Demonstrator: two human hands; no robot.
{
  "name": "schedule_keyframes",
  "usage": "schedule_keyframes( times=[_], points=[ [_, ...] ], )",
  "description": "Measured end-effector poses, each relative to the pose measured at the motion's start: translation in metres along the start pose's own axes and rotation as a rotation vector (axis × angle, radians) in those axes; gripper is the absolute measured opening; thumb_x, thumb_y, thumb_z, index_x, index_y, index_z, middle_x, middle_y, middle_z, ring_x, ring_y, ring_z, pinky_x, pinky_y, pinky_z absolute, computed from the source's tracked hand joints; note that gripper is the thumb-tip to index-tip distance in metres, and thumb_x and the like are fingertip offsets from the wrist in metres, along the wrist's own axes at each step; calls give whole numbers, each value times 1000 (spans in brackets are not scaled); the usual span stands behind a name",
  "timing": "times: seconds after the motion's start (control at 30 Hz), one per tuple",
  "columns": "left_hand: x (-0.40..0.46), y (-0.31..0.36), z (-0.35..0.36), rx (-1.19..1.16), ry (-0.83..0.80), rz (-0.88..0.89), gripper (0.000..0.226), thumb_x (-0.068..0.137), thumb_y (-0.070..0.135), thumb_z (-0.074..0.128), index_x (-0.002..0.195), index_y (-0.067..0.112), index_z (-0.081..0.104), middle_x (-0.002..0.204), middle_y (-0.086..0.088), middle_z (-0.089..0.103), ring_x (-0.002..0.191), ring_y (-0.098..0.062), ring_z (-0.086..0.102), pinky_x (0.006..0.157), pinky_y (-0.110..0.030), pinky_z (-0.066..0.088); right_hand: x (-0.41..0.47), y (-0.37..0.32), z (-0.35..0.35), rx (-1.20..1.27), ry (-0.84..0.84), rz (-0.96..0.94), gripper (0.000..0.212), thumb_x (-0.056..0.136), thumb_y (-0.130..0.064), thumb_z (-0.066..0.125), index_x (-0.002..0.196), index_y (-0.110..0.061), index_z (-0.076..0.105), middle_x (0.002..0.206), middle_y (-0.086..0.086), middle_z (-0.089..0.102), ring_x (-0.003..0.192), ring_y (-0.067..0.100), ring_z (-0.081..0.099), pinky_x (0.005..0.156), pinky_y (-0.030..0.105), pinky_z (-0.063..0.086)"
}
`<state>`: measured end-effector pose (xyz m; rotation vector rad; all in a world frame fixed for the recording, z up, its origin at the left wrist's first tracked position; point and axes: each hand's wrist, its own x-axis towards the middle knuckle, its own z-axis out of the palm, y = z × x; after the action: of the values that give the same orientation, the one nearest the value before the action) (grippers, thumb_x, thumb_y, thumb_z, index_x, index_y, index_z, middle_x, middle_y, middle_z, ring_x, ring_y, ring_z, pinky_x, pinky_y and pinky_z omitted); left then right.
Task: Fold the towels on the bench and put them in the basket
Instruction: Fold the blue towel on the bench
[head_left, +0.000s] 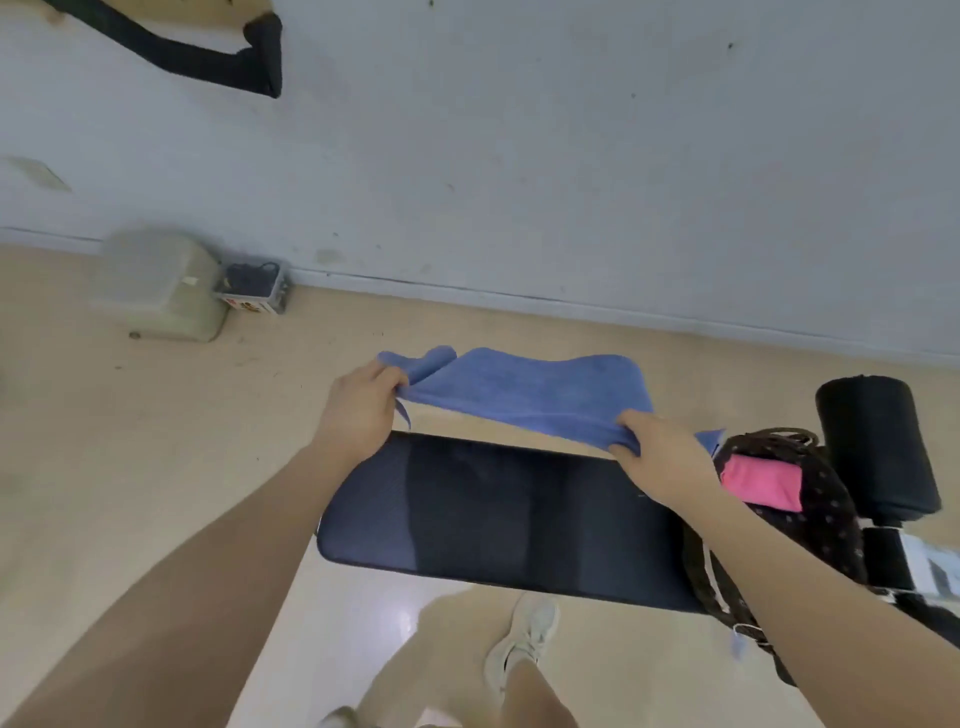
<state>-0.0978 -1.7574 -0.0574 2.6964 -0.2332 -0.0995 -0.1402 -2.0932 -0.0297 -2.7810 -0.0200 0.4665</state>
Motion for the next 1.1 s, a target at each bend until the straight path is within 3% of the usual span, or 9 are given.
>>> schedule_keyframes(
  times=[0.17, 0.27, 0.33, 0.47, 0.57, 0.77, 0.87, 1.0, 1.1],
  points=[
    [-50, -24, 114, -307, -64, -210, 28, 96, 11, 30, 87, 6, 57, 78, -4, 55, 75, -24, 49, 64, -28, 36, -5, 26, 122, 122, -84, 124, 17, 94, -18, 48, 78, -13, 46, 62, -5, 45, 58, 16, 42, 47, 25, 26],
    [-78, -26, 183, -551, -44, -418, 23, 99, 9, 33, 84, 15, 50, 73, 4, 48, 67, -11, 41, 59, -21, 33, -3, 28, 201, 323, -40, 241, 11, 92, -13, 48, 83, -8, 51, 69, 5, 54, 63, 20, 47, 51, 25, 31],
    [-97, -34, 224, -589, -40, -438, 18, 98, 10, 34, 90, 13, 51, 77, 3, 51, 68, -10, 43, 62, -20, 35, 0, 28, 245, 266, -39, 161, 5, 91, -13, 48, 86, -10, 47, 74, 6, 56, 67, 24, 49, 54, 31, 34],
    [-118, -65, 267, -517, -28, -241, 19, 95, 5, 37, 86, 13, 51, 70, -2, 52, 58, -6, 40, 55, -17, 32, 14, 45, 304, -170, -17, -175, 17, 88, -17, 43, 88, -23, 27, 73, -1, 43, 63, 27, 43, 47, 30, 26],
    [-123, -84, 276, -446, 26, -111, 19, 96, 8, 37, 89, 18, 51, 62, 7, 49, 54, -5, 42, 51, -15, 32, 15, 59, 324, -203, 155, -337, 29, 80, -12, 47, 80, -29, 22, 65, -4, 40, 55, 27, 43, 42, 27, 21],
    [-147, -95, 268, -14, 145, 174, 20, 93, 9, 41, 90, 9, 60, 73, -3, 61, 69, -25, 55, 62, -34, 36, -10, 72, 315, -264, 103, -261, 13, 84, -11, 45, 77, -22, 46, 72, 2, 55, 74, 27, 50, 53, 30, 30],
    [-176, -96, 260, 119, 105, 156, 23, 95, 12, 38, 96, 13, 61, 85, -4, 62, 83, -29, 56, 76, -37, 37, -45, 80, 304, -284, 19, -226, 18, 86, -12, 45, 73, -23, 50, 69, 0, 55, 72, 24, 49, 54, 31, 32],
    [-207, -89, 266, 257, 26, 100, 27, 98, 16, 34, 110, 16, 58, 100, -3, 62, 96, -26, 53, 77, -33, 33, -69, 82, 300, -236, 15, -208, 30, 84, -9, 44, 57, -17, 32, 55, 0, 39, 57, 20, 33, 51, 30, 22],
    [-220, -84, 271, 191, -205, 14, 27, 99, 17, 31, 106, 15, 57, 99, -5, 62, 90, -25, 53, 72, -31, 34, -76, 77, 307, -317, -97, -179, 29, 84, -12, 46, 58, -17, 34, 58, 0, 40, 57, 19, 34, 50, 29, 23]
  ],
)
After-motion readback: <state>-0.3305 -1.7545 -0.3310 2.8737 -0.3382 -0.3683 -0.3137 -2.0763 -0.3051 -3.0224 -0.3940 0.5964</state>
